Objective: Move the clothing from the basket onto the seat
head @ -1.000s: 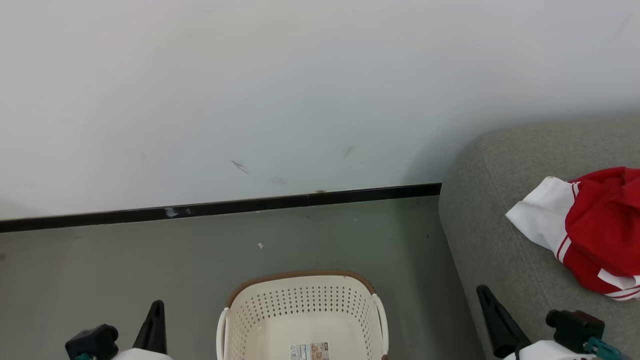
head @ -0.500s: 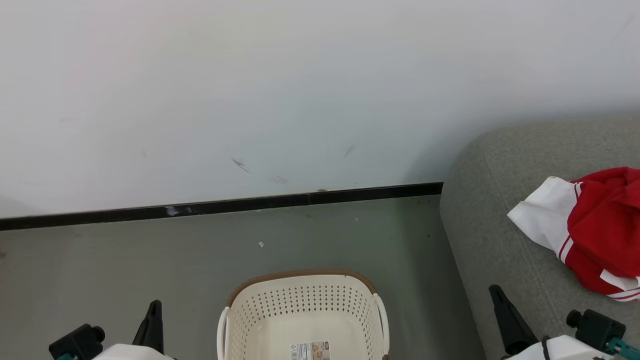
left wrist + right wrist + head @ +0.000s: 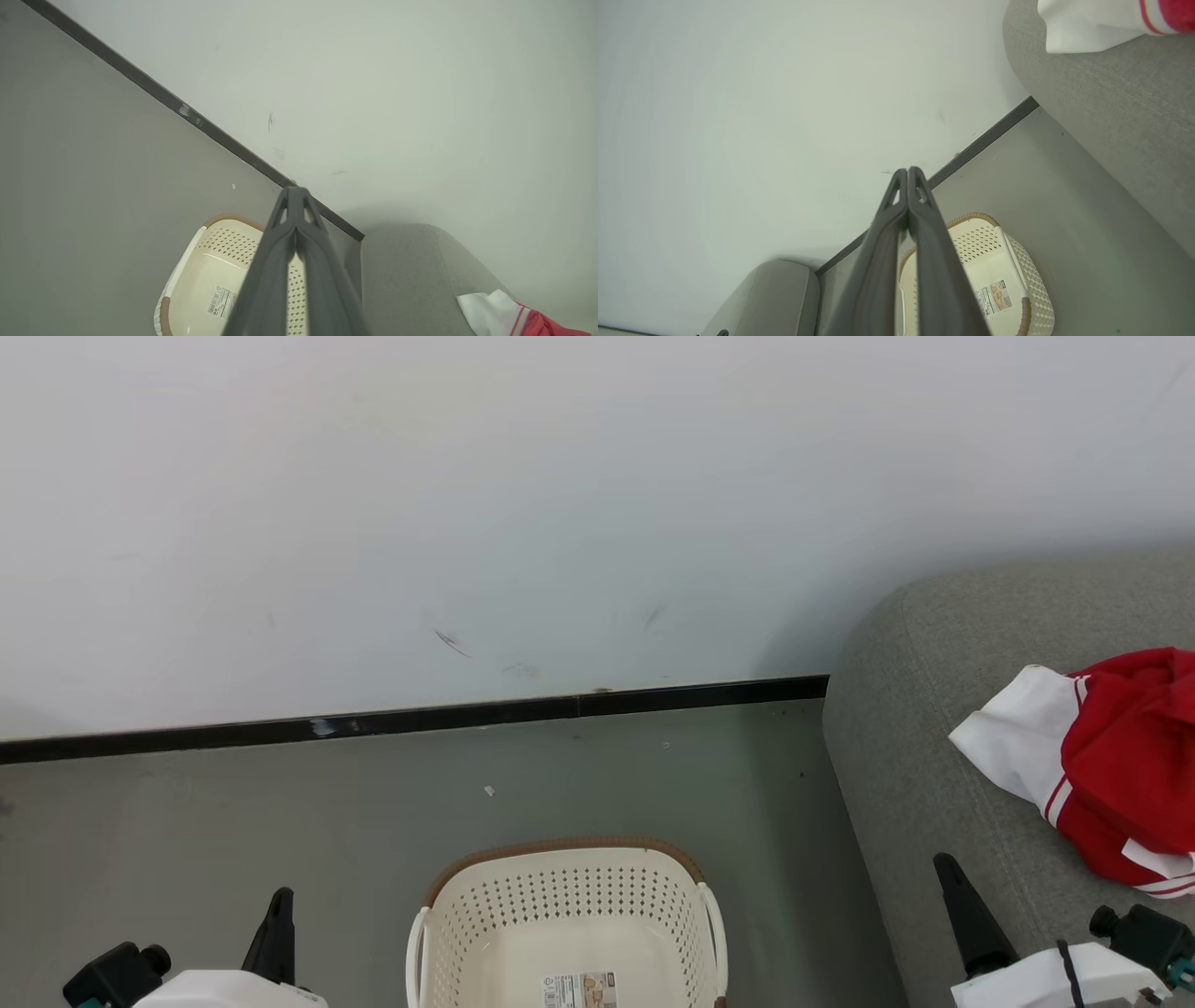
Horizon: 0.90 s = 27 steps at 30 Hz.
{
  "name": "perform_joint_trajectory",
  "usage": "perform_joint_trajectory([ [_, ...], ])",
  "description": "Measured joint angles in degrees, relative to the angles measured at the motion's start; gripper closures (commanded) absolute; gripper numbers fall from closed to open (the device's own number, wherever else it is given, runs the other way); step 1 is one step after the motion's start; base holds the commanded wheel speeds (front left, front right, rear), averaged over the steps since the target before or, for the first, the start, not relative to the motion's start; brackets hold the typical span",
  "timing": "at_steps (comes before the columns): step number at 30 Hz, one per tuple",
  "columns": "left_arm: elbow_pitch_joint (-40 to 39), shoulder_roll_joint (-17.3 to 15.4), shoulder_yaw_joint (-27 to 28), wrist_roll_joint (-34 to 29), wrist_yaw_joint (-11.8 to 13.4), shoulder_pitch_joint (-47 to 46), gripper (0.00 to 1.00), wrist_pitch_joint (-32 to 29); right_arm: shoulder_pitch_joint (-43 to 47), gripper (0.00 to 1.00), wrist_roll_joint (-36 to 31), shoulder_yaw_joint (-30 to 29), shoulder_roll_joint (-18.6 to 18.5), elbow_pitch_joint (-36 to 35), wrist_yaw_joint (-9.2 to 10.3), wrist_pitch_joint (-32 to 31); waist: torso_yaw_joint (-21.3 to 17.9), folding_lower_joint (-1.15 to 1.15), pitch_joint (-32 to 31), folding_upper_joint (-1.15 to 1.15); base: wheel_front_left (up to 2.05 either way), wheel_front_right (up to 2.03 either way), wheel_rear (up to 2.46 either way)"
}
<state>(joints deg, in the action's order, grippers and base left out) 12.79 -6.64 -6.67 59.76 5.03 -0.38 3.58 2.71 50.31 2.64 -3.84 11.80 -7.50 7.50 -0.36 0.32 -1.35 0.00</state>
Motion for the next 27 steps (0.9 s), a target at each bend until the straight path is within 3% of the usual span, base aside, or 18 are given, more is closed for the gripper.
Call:
perform_joint_trajectory([
  [12,-0.05,1.14,2.60,7.55,-2.14,-0.30,1.00,-2.34,-1.86,1.00,11.48,-0.47,-0.79,1.05,0.00,-1.76,0.09,-0.24,0.48,0.00,0.00,0.00,0.00],
  [27,-0.08,2.65,5.92,17.13,-5.14,-1.27,1.00,-5.11,-3.56,1.00,25.61,-1.45,-1.90,1.75,0.01,-4.05,0.19,-0.28,0.89,0.00,0.00,0.00,0.00],
])
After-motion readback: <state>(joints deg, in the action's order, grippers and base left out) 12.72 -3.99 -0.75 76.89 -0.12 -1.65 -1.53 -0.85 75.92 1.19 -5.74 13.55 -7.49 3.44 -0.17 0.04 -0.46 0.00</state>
